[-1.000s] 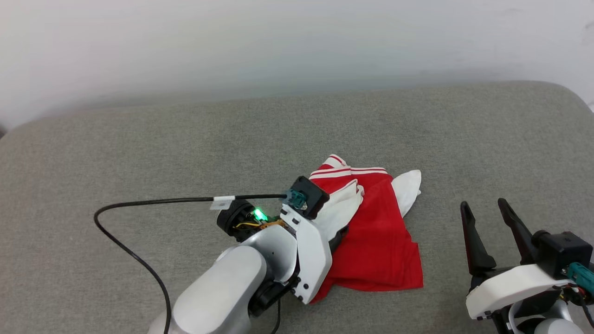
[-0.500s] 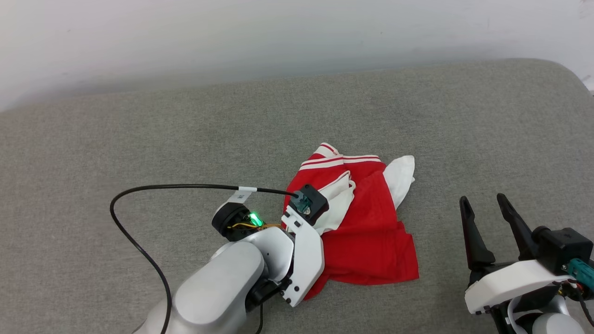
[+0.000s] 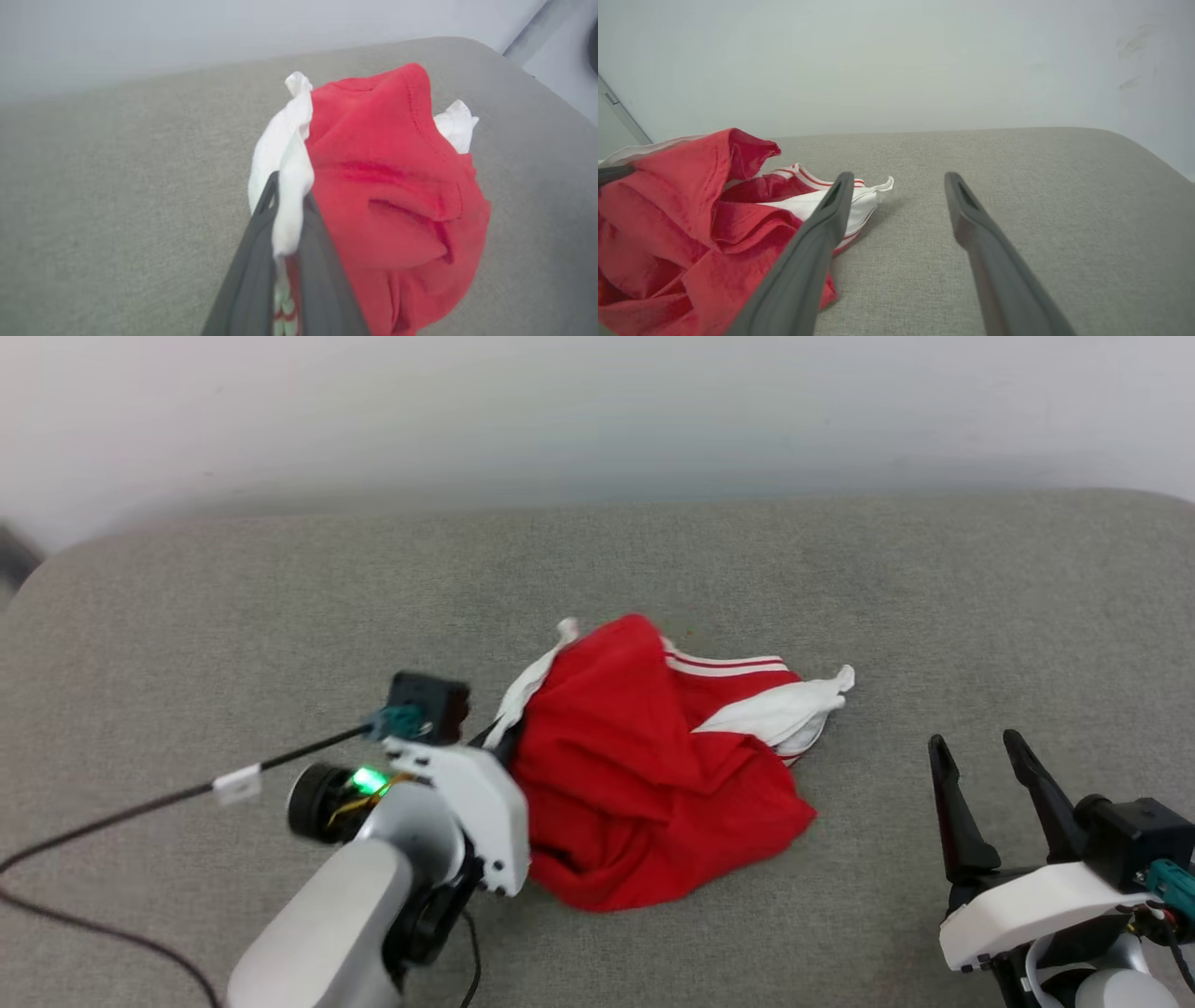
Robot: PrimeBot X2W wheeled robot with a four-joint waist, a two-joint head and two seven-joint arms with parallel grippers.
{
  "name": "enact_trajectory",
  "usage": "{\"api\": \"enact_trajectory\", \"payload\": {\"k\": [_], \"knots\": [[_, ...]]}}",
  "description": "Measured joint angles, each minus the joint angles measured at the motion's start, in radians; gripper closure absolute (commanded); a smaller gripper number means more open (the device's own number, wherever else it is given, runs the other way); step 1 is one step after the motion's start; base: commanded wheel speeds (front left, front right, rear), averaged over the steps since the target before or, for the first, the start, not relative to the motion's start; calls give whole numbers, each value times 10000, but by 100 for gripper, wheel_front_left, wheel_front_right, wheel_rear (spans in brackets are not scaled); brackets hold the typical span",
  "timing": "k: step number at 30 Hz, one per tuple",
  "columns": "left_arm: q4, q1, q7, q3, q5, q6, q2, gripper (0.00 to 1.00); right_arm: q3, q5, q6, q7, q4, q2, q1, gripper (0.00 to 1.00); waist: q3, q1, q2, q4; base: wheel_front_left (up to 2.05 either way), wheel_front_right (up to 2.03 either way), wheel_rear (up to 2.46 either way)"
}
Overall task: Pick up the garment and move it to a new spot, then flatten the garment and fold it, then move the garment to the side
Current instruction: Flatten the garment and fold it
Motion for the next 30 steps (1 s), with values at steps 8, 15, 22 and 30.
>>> {"api": "enact_trajectory", "payload": {"k": [8,15,22,30], "knots": [[-587,3424,-853,1547,-1367,1505,531,100,29,12,0,42,-63,0,5,0,-18,0,0,182,0,0,0],[-750,4361,-1534,1726,-1444,1831,435,0,-109,-58,0,94,-113,-2,7,0,-110,-1,0,249,0,0,0],[-997,3701,-2134,1710,-840,1839,648,0,-100,-176,0,255,-173,0,200,0,-564,-1,0,281,0,0,0],[-548,2343,65,963,-792,742,1580,0,27,-142,0,380,-330,-2,363,0,-841,-1,0,175,0,0,0]]}}
